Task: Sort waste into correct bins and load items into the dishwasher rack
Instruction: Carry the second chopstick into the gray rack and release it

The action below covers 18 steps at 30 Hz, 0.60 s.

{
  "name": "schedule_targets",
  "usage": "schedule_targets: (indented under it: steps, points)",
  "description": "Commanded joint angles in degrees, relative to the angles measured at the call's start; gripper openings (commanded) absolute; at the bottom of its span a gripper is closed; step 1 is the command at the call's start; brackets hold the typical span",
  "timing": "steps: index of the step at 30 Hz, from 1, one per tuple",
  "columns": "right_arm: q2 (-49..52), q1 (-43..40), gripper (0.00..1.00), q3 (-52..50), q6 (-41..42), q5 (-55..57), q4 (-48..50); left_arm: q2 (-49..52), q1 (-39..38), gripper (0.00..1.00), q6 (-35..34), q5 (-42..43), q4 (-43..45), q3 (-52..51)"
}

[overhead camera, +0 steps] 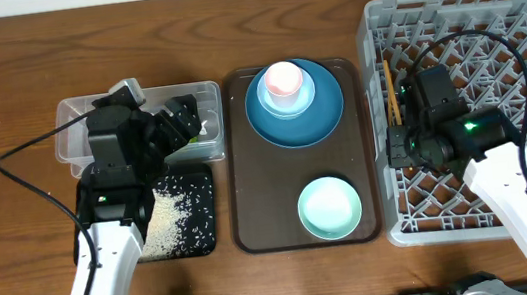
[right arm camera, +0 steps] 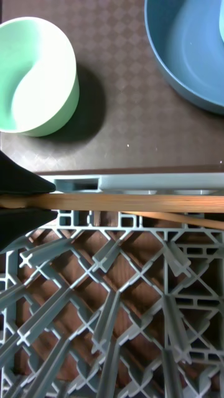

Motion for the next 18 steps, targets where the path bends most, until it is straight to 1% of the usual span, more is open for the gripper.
schedule_targets:
  steps: [1, 15, 18]
  points:
    - [0.00, -0.33, 0.01, 0.57, -0.68, 1.51, -0.11, -0.39, 0.02, 0.89, 0.79, -0.39, 0.02, -0.07]
    - [4.96, -0.33, 0.01, 0.48, -0.63, 3.15, 0.35, -0.39, 0.02, 0.89, 0.79, -0.39, 0.02, -0.07]
    - [5.05, -0.33, 0.06, 0.48, -0.63, 3.15, 0.33, -0.39, 0.02, 0.89, 0.79, -0.39, 0.02, -0.07]
